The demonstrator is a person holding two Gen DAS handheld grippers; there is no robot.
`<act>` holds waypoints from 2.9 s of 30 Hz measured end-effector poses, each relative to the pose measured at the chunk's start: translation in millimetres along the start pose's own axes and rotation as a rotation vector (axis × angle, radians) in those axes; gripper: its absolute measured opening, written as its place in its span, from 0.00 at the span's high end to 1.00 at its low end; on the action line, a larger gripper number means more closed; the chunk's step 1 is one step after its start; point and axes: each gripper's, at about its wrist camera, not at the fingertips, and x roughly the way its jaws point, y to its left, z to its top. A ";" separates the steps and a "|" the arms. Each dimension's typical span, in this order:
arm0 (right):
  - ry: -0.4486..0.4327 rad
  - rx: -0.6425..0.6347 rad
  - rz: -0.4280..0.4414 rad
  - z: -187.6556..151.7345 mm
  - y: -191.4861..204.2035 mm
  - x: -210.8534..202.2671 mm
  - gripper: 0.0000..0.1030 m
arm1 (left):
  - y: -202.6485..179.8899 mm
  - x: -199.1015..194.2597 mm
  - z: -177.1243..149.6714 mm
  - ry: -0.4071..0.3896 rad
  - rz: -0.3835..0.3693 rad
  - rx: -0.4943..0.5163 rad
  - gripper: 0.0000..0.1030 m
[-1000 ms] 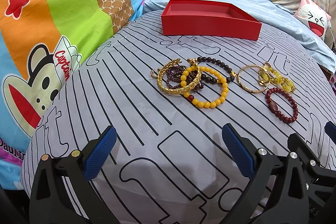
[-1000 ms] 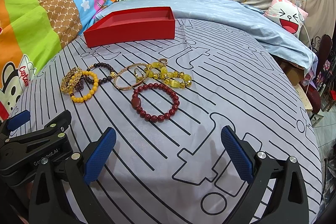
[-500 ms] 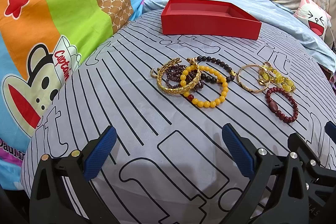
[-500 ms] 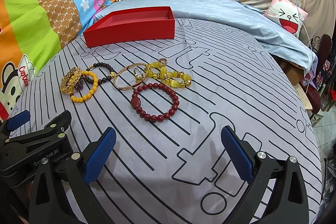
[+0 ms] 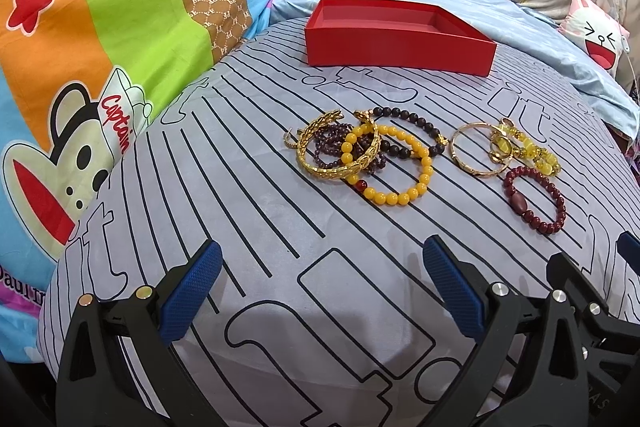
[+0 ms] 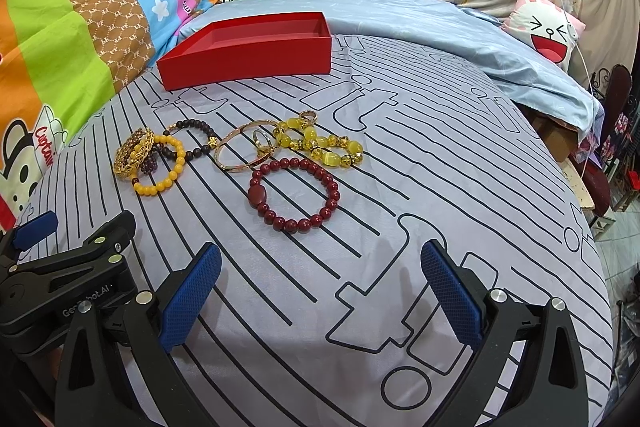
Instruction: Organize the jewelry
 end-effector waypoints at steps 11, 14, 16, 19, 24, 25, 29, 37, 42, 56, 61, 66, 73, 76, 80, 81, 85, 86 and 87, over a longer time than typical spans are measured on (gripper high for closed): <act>0.038 0.029 0.013 2.7 -10.4 6.2 0.06 | 19.7 6.6 19.9 0.015 -0.073 -0.071 0.07; 0.040 0.024 0.018 6.4 -8.4 7.9 0.06 | 19.6 13.3 35.1 0.010 -0.088 -0.070 0.07; 0.039 0.024 0.022 8.3 -7.8 8.6 0.06 | 17.4 19.4 44.1 0.006 -0.089 -0.064 0.07; 0.037 0.024 0.026 11.2 -7.2 9.7 0.06 | 16.1 30.9 52.6 0.027 -0.111 -0.077 0.07; 0.041 0.026 0.031 14.4 -6.9 12.1 0.06 | 16.7 41.3 59.7 0.041 -0.158 -0.100 0.15; 0.041 0.027 0.032 15.1 -6.8 12.9 0.06 | 16.2 42.0 60.0 0.042 -0.161 -0.102 0.17; 0.047 0.027 0.036 16.6 -5.1 15.6 0.06 | 13.4 46.4 62.2 0.049 -0.189 -0.093 0.38; 0.054 0.019 0.039 18.1 -0.3 19.1 0.06 | 12.5 47.1 62.3 0.049 -0.219 -0.098 0.47; 0.050 0.008 0.039 17.3 2.8 17.8 0.06 | 12.8 40.7 61.8 0.032 -0.212 -0.092 0.48; 0.020 0.022 0.034 17.0 -8.5 5.3 0.06 | 13.1 4.4 36.8 -0.005 -0.161 -0.028 0.47; 0.025 0.030 0.035 12.1 -13.8 4.1 0.06 | 12.9 -0.5 21.8 0.000 -0.158 -0.024 0.47; 0.024 0.038 0.040 13.9 -17.3 4.9 0.07 | 9.0 0.5 12.7 0.008 -0.155 -0.014 0.47; 0.043 0.051 0.028 25.4 -21.8 21.3 0.19 | 6.3 3.9 9.2 0.012 -0.157 -0.013 0.47; 0.073 0.070 0.031 29.8 -24.2 33.1 0.31 | 6.1 4.5 8.8 0.010 -0.157 -0.014 0.47; 0.099 0.063 0.017 31.6 -21.7 43.9 0.44 | 5.6 4.6 8.6 0.009 -0.156 -0.013 0.47; 0.101 0.055 0.015 31.5 -19.9 44.8 0.49 | 5.6 4.8 8.6 0.010 -0.158 -0.012 0.47; 0.091 0.030 0.013 31.3 -14.7 44.9 0.69 | 5.2 5.4 8.8 0.010 -0.159 -0.014 0.47; 0.089 0.026 0.014 31.0 -13.7 44.5 0.75 | 4.9 5.4 8.6 0.009 -0.158 -0.014 0.47; 0.088 0.023 0.018 30.7 -12.7 44.4 0.78 | 5.2 5.0 8.8 0.009 -0.158 -0.013 0.47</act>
